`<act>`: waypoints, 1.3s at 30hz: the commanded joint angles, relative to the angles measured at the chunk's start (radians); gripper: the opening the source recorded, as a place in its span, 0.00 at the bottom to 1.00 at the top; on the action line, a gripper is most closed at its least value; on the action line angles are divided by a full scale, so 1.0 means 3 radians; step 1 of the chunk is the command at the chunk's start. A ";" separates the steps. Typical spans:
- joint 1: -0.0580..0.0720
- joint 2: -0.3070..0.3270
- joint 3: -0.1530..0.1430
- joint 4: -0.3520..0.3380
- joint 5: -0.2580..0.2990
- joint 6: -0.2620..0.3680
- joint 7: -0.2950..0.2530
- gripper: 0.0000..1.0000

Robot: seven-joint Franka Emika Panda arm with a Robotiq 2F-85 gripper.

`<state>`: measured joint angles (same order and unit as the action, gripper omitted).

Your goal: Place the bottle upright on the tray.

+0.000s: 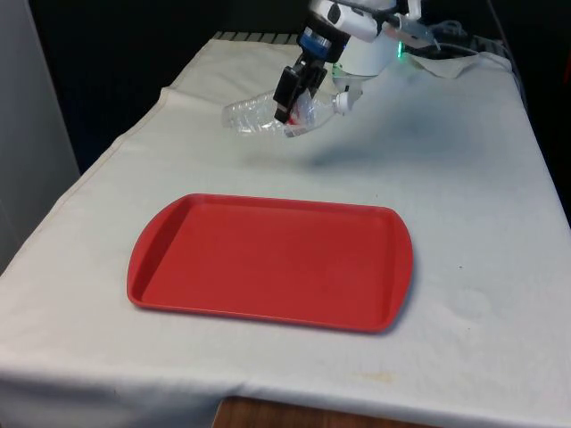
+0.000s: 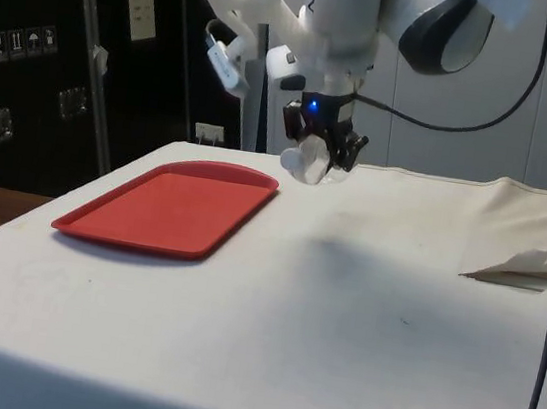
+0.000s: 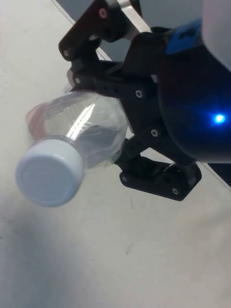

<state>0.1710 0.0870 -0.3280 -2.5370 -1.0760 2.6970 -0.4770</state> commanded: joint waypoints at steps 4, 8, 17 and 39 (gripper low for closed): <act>-0.0010 -0.0050 0.0000 -0.0010 0.0140 0.0033 -0.0073 0.35; -0.0013 -0.0127 -0.0010 -0.0003 0.0237 0.0003 -0.0143 0.35; 0.0000 -0.0300 -0.0033 0.0040 0.0343 -0.0107 -0.0277 0.35; 0.0017 -0.0757 -0.0033 0.0270 0.0787 -0.0603 -0.0803 0.35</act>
<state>0.1720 -0.1350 -0.3380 -2.4590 -0.8580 2.5280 -0.7010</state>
